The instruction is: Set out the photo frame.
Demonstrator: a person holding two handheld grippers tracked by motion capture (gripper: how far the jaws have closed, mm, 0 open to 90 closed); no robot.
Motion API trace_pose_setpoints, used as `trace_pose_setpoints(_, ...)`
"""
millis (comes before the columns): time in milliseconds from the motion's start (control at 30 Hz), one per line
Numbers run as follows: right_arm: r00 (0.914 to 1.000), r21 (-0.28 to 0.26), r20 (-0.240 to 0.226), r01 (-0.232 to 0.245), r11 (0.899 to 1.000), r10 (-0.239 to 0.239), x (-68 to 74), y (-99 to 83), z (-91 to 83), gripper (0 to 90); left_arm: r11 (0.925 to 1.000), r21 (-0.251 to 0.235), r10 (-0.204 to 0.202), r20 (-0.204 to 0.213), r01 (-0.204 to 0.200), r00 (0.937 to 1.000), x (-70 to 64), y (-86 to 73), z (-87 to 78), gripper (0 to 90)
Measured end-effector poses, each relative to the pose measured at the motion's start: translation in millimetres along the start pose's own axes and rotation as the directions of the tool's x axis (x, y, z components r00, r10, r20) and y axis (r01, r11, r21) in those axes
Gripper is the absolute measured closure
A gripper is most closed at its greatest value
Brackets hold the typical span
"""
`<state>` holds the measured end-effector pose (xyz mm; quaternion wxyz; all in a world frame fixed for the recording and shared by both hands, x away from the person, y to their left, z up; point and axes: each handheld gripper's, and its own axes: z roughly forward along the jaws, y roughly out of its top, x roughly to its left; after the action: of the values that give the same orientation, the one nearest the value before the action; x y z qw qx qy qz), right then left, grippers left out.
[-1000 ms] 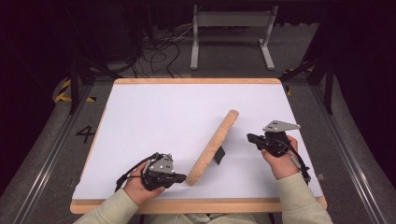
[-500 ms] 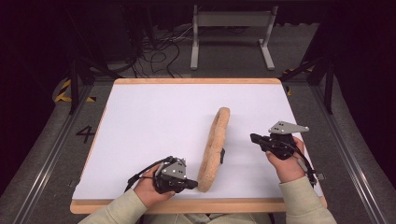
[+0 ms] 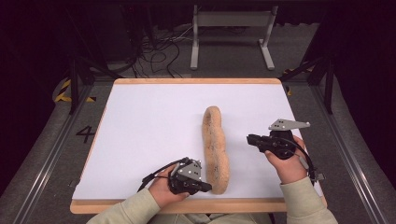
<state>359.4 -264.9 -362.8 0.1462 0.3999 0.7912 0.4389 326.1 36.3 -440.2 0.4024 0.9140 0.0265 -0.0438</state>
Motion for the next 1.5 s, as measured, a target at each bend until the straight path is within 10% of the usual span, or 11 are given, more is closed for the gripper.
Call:
trace_pose_setpoints(200, 0.9973, -0.008, -0.06, -0.043, 0.999, 0.042, 10.2, 11.1, 3.5, 61.6, 0.9999, 0.008, 0.015, -0.047, -0.014, 0.9988, 0.1, 5.8, 10.8, 89.9)
trace_pose_setpoints(233, 0.9922, 0.002, -0.09, -0.086, 0.996, 0.085, 16.5, 18.1, 8.3, 47.0, 0.9999, 0.009, 0.013, -0.054, -0.012, 0.9985, 0.5, 5.4, 10.4, 89.8)
trace_pose_setpoints(633, 0.9946, 0.121, -0.073, -0.065, 0.991, 0.074, 51.2, 46.4, 43.5, 29.9, 0.9976, -0.047, -0.057, -0.111, 0.052, 0.9922, 8.3, -8.6, -19.9, 83.8)
trace_pose_setpoints(1067, 0.9987, 0.335, 0.018, -0.051, 0.941, 0.048, 60.8, 53.7, 84.9, 42.9, 0.9761, -0.162, -0.176, -0.2, 0.145, 0.9639, 27.3, -28.0, -64.4, 72.1)
trace_pose_setpoints(1500, 0.9823, 0.359, 0.078, -0.187, 0.914, 0.171, 66.3, 53.5, 92.2, 57.0, 0.9463, -0.244, -0.274, -0.257, 0.212, 0.9267, 42.9, -47.4, -94.9, 71.2)
